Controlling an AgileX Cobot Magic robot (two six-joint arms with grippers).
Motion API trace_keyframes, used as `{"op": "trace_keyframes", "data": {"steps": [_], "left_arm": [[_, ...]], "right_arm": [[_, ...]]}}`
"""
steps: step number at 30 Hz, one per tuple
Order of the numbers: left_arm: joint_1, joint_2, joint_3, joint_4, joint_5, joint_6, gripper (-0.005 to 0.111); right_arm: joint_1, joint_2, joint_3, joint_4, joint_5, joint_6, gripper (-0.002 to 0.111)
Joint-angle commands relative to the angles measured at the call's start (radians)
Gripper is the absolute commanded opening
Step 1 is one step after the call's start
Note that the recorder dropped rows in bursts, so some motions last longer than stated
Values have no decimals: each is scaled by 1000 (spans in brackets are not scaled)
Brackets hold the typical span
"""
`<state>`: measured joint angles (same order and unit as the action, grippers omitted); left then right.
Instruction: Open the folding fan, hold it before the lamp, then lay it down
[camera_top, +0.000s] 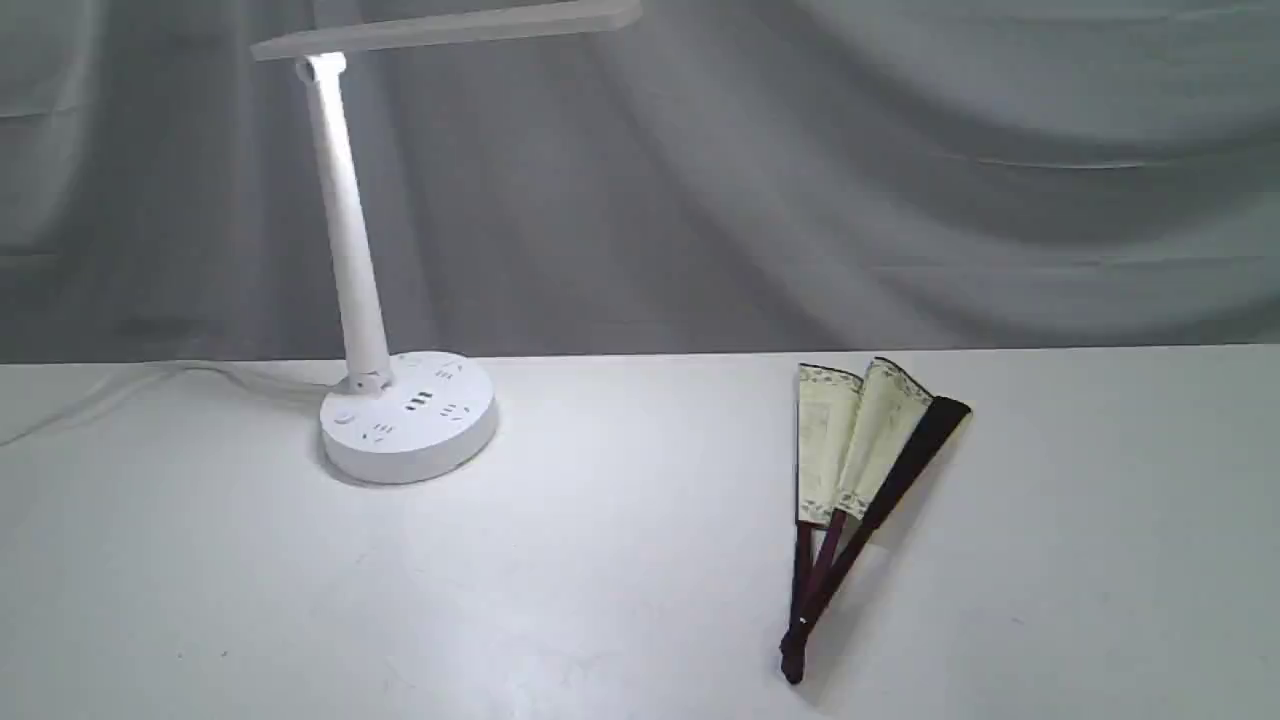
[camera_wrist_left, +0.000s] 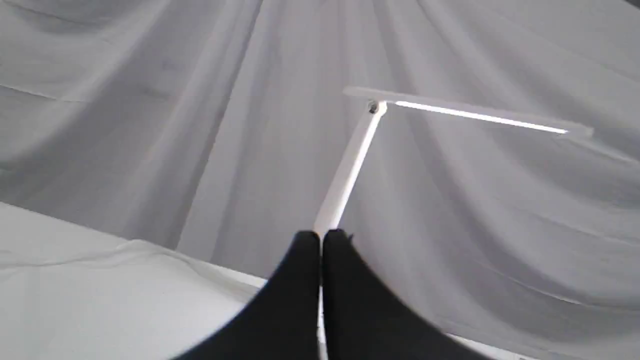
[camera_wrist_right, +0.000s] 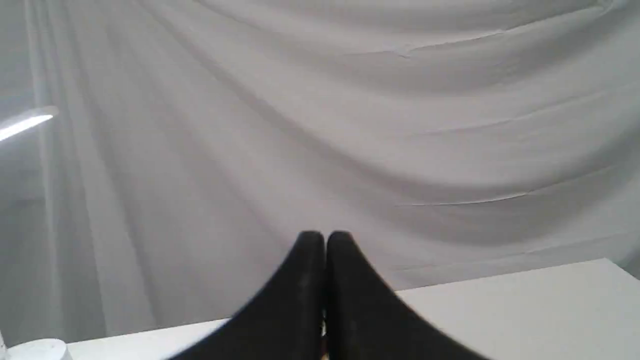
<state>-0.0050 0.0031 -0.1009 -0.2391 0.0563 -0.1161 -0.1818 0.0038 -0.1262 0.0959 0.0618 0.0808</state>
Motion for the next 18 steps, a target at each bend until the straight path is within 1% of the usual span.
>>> {"op": "trace_keyframes", "data": {"steps": [1,9,12,14,18], "left_arm": [[-5,-3,-109,-16,110,-16,0],[-5,-3,-337,13,394,-7,0],[-5,12,-396,25,434,-7,0],[-5,66,-450,39,479,-9,0],[-5,167,-514,39,534,-7,0]], "right_arm": [[-8,-4,-97,2,115,7,0],[-8,-4,-295,2,305,5,0],[-8,31,-368,2,397,3,0],[-8,82,-409,2,450,3,0],[-8,209,-501,2,546,-31,0]]}}
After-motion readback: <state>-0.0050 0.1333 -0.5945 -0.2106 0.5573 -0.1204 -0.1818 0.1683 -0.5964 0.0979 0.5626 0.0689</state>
